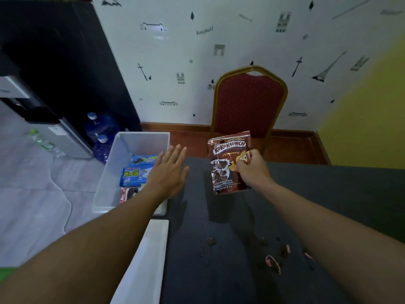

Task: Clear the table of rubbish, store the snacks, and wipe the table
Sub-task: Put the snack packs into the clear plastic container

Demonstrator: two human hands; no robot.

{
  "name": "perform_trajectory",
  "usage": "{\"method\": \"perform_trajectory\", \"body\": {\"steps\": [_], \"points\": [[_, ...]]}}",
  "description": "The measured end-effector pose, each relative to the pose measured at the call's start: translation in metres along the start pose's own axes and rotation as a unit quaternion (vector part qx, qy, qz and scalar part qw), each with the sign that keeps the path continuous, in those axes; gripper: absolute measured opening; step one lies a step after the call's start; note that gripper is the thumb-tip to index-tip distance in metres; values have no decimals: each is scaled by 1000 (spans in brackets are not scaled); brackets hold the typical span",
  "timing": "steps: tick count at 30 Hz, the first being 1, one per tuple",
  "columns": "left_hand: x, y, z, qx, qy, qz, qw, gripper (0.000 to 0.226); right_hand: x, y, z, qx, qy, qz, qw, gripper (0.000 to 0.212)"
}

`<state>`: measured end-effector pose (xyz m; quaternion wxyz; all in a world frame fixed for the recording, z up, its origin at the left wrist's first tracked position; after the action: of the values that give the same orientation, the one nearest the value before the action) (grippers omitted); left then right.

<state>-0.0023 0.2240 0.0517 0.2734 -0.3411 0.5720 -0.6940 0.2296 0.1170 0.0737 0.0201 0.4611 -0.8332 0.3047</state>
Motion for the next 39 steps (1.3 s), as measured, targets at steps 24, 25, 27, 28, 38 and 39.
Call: {"method": "perform_trajectory", "body": {"steps": [24,25,27,28,38,39], "points": [[59,16,-185,38,-149,6,988,60,14,200,-120,199,-135,-108,965,67],[59,18,-185,46,-147,12,988,60,16,208,-122,225,-137,-117,958,75],[59,21,-184,61,-155,22,986,59,19,225,-123,271,-141,-129,943,82],[59,22,-183,69,-160,26,984,59,19,234,-121,284,-138,-135,939,85],[60,12,-180,92,-139,17,986,73,8,289,-81,294,49,-316,901,98],[59,13,-180,91,-140,16,986,74,8,292,-76,338,47,-326,882,97]]}}
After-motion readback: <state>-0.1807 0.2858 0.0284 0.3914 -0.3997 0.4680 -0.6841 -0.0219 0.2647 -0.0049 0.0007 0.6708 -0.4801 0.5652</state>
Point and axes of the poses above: each hand's wrist, its own x-axis away from the middle knuckle, its own y-axis out of the palm, z = x × y, the point moved 1 cm from there along -x, towards the middle knuckle, and after that the axes turned 3 degrees about -z, right-handed, at the moved point
